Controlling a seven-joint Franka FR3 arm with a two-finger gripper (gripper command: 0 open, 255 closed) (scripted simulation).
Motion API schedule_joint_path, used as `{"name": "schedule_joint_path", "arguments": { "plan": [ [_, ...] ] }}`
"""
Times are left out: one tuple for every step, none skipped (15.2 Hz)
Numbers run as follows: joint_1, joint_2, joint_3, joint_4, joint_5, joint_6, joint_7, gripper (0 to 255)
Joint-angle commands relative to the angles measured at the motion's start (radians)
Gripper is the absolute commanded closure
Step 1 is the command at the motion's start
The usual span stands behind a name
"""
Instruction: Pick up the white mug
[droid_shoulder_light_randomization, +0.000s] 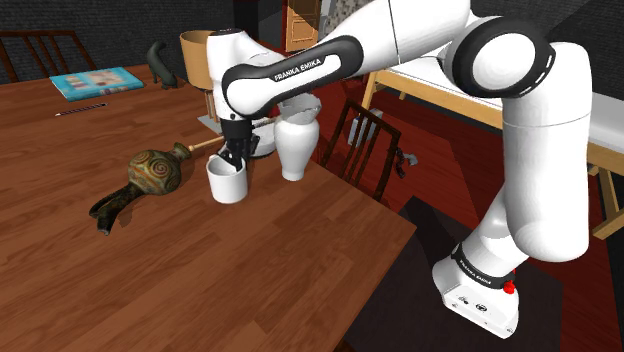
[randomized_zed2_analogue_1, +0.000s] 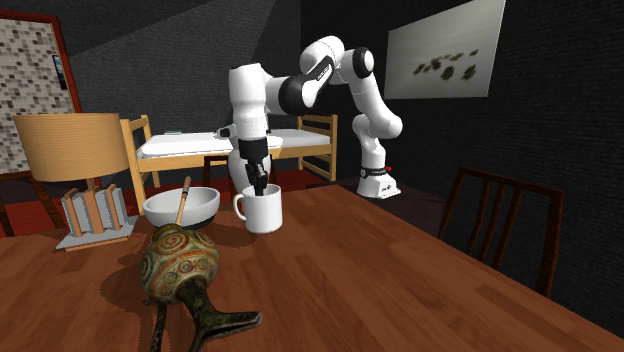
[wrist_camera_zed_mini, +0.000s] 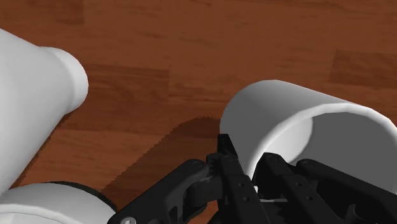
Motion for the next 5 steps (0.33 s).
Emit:
{"name": "schedule_joint_path", "arguments": {
  "plan": [
    [0.000, -0.009, 0.002, 0.013, 0.003, -0.022, -0.002, 255],
    [-0.001, -0.014, 0.002, 0.020, 0.004, -0.033, -0.003, 255],
    [-0.001, -0.019, 0.003, 0.026, 0.006, -0.044, -0.003, 255],
    [-0.001, -0.020, 0.003, 0.027, 0.006, -0.046, -0.004, 255],
    [-0.001, -0.020, 0.003, 0.027, 0.006, -0.046, -0.004, 255]
  ]
}}
